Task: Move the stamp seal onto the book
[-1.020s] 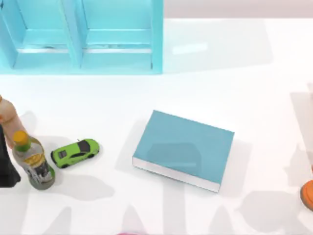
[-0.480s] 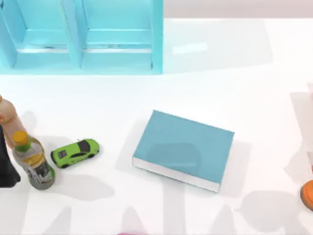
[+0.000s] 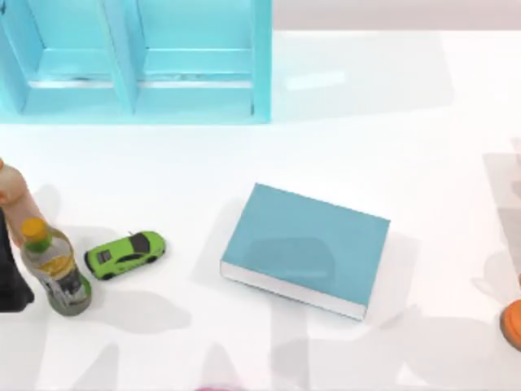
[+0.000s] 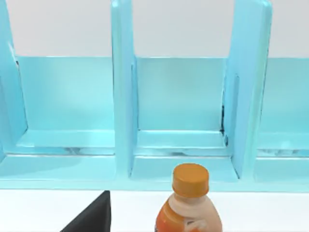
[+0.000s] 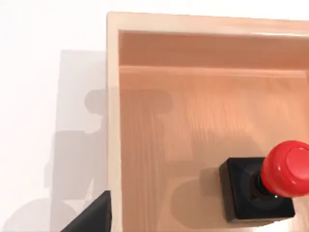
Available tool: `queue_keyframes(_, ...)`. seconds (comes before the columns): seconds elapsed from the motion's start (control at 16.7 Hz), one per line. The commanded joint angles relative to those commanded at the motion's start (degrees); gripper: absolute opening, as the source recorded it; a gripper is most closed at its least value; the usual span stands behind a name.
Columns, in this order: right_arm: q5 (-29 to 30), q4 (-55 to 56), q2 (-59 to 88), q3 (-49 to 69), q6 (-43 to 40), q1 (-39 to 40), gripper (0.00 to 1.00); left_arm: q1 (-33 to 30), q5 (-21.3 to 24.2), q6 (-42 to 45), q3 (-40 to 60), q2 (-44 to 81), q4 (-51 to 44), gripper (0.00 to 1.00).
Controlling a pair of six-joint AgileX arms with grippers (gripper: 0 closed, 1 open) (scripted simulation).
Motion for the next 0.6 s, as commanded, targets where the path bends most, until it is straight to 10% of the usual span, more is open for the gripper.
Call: queue_keyframes(0.6, -0.2, -34.8, 48.8, 42.6, -10.4, -10.4, 1.0, 0.0, 0.0, 0.0, 0.0, 0.0, 0.0, 1.0)
